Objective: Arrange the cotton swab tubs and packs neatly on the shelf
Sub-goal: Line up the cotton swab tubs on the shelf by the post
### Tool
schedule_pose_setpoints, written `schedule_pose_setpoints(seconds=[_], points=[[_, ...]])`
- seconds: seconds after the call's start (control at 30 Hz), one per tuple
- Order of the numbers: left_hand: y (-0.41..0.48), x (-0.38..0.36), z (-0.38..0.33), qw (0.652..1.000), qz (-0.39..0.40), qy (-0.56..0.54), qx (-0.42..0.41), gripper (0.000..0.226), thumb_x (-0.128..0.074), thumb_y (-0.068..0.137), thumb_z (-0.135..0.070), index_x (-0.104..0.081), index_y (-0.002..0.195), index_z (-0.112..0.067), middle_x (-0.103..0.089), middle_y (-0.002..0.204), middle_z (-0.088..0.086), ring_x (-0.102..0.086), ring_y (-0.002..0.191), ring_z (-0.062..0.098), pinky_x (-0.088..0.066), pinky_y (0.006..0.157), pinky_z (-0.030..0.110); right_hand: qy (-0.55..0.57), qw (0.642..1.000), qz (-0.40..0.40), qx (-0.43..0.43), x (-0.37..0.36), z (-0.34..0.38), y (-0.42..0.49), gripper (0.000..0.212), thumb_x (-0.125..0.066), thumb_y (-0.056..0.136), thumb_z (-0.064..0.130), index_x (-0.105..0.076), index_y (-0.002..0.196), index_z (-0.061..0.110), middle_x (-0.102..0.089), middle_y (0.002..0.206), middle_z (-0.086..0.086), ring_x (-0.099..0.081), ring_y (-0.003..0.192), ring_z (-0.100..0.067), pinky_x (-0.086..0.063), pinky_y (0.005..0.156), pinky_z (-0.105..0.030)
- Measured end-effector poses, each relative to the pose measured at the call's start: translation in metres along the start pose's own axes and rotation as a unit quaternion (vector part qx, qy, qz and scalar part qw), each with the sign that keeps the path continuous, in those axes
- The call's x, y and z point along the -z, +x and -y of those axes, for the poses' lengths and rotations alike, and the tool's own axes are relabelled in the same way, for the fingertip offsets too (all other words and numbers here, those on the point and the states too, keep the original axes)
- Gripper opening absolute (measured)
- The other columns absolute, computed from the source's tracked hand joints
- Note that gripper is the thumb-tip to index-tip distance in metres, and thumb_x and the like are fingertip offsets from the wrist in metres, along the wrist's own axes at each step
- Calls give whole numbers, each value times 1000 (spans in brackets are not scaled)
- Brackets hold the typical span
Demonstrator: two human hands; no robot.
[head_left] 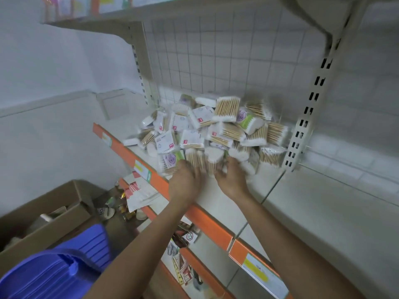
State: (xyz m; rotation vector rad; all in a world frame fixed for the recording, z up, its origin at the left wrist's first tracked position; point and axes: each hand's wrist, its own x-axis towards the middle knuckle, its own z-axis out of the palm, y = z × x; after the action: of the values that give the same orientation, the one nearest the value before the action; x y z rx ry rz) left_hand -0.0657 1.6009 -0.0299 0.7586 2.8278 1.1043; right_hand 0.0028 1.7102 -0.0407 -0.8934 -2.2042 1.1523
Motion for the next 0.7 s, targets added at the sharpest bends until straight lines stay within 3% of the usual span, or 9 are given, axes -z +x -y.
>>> schedule_pose_setpoints(seconds=[0.1, 0.2, 0.43, 0.5, 0.6, 0.7], points=[[6, -5, 4, 1000, -17, -13, -3, 25, -37, 100, -28, -41, 114, -8, -66, 98, 20, -62, 89, 38, -37, 65, 35, 15, 1000, -3, -6, -6, -1, 3, 37, -60, 84, 8, -45, 117, 3, -55, 100, -2, -58, 102, -26, -49, 85, -40], [6, -10, 8, 999, -28, -32, -27, 24, -40, 99, -27, -41, 112, -7, -64, 96, 17, -62, 85, 37, -34, 61, 33, 17, 1000, 0, -19, -5, -1, 5, 34, -60, 84, 10, -46, 114, 5, -58, 106, -7, -58, 102, -25, -46, 80, -32], [0, -8, 7, 993, 10, -100, -55, 53, -64, 86, -36, -45, 124, -4, -51, 114, 12, -45, 97, 19, -33, 73, 24, -17, 999, 28, -10, 7, -13, 3, 33, -71, 75, 20, -50, 100, 15, -56, 92, 1, -56, 92, -17, -44, 76, -28], [0, -7, 8, 992, 40, -107, -51, 53, -68, 83, -37, -49, 123, -8, -51, 113, 11, -40, 101, 16, -34, 77, 22, -10, 999, 45, -9, 16, -17, 0, 47, -76, 71, 27, -53, 110, 16, -53, 95, 5, -53, 92, -12, -43, 79, -24], [-2, -6, 6, 986, 60, -153, -36, 54, -75, 76, -34, -49, 119, -14, -49, 113, 5, -51, 104, 19, -45, 87, 27, 10, 998, 65, -4, 31, -19, -7, 71, -81, 65, 37, -49, 127, 25, -61, 106, 2, -59, 98, -11, -50, 87, -28], [-8, -4, 1, 978, 98, -179, -36, 46, -75, 77, -29, -44, 107, -15, -58, 99, 1, -60, 88, 18, -48, 74, 31, 15, 995, 102, -7, 47, -18, -18, 78, -79, 72, 27, -36, 137, 27, -64, 95, -2, -61, 91, -13, -50, 83, -29]])
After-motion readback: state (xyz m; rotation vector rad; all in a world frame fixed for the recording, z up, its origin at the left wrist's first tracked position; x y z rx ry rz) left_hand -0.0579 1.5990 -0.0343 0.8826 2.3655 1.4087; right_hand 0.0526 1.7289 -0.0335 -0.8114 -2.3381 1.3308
